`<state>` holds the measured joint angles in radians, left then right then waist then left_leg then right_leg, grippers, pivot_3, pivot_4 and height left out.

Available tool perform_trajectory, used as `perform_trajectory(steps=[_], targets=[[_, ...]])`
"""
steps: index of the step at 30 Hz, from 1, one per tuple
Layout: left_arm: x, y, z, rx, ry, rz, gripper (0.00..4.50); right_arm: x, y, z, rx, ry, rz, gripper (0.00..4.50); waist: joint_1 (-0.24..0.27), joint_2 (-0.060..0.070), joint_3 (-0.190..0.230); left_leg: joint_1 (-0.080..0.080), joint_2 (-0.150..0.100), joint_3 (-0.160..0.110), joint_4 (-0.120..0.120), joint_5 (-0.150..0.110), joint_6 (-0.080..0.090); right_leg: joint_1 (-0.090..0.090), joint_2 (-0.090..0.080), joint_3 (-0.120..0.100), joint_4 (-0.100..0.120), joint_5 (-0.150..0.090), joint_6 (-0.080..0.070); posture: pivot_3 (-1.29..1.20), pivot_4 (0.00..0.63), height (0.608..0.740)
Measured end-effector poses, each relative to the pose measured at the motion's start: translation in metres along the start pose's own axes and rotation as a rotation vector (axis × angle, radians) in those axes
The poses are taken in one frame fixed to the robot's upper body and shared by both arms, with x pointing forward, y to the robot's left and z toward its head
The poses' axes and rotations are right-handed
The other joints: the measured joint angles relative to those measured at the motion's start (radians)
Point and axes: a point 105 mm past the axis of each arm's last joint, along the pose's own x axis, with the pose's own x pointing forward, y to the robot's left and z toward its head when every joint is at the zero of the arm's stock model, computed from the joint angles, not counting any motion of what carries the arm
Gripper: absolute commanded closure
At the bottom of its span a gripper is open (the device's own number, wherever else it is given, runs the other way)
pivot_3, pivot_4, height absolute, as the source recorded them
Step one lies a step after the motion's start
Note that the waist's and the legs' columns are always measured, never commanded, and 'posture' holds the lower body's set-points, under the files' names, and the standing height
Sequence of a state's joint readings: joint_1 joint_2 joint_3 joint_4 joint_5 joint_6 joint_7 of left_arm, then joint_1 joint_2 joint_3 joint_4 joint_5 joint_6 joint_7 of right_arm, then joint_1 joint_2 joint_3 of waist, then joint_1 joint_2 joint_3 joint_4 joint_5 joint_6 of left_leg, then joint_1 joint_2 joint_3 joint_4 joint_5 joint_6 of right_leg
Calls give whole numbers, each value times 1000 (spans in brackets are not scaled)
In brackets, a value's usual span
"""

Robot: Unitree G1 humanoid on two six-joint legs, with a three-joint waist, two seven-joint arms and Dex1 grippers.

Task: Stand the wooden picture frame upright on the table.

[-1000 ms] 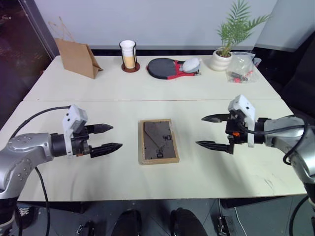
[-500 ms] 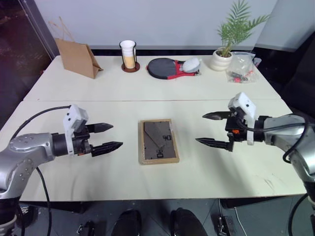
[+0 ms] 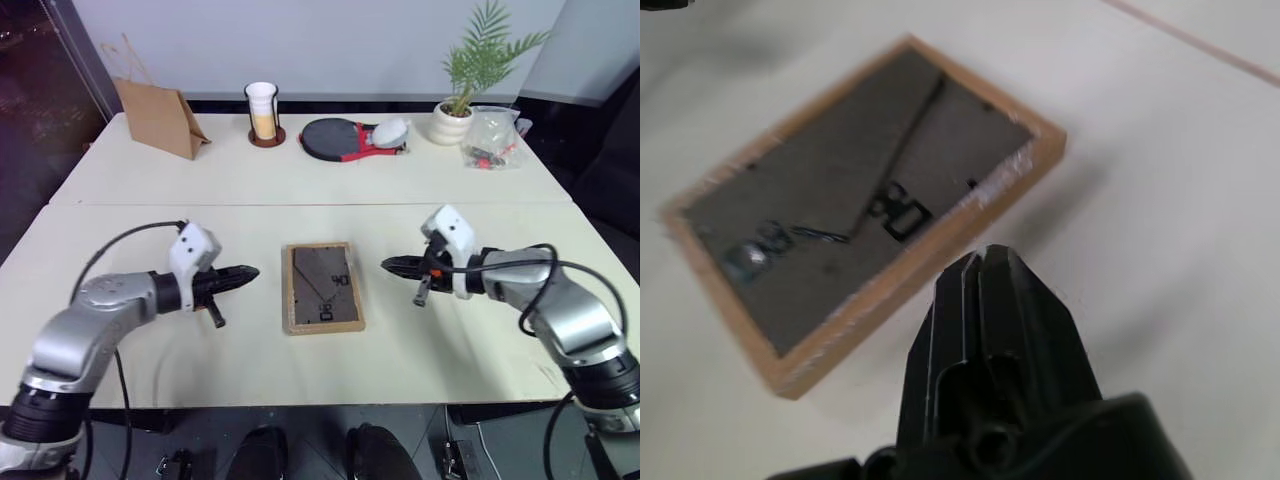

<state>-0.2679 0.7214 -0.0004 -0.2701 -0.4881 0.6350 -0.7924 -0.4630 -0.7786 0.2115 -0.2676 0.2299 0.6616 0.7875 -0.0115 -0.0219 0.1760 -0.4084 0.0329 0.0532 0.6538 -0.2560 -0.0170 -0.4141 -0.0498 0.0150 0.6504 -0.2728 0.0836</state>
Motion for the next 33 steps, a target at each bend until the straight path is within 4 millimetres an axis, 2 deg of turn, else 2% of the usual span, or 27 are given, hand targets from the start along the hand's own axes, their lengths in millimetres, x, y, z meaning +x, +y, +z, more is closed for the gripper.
perform_trajectory(steps=[4, 10, 19, 27, 33], targets=[[17, -7, -21, 5, 53, 8, 4479, 18, 9, -14, 11, 41, -9, 4488, -1, 0, 0, 0, 0, 0, 0, 0, 0, 0, 1, 0, 0, 0, 0, 0, 150, 740], [36, -11, -40, -18, 85, 28, 4479, 41, 27, -20, 33, 45, 34, 4488, -1, 0, 0, 0, 1, 0, 1, 0, 0, 0, 1, 0, 1, 0, 0, 0, 150, 740], [34, -16, -42, -18, 103, 12, 4479, 51, 43, -16, 62, 29, 99, 4488, -4, 0, -1, 1, 1, -1, 3, 0, 0, 1, 1, 0, 2, 0, 0, 0, 150, 740], [19, -27, -46, -40, 144, -31, 4479, 52, 51, -12, 67, 30, 129, 4488, -5, -1, -1, 1, 2, -1, 3, 0, 0, 1, 1, 0, 3, 0, 0, 0, 150, 740], [16, -25, -49, -45, 149, -25, 4479, 51, 55, -12, 55, 38, 139, 4488, -4, -1, -2, 1, 2, -1, 3, 0, 1, 1, 1, 0, 3, 0, 0, 0, 150, 740]])
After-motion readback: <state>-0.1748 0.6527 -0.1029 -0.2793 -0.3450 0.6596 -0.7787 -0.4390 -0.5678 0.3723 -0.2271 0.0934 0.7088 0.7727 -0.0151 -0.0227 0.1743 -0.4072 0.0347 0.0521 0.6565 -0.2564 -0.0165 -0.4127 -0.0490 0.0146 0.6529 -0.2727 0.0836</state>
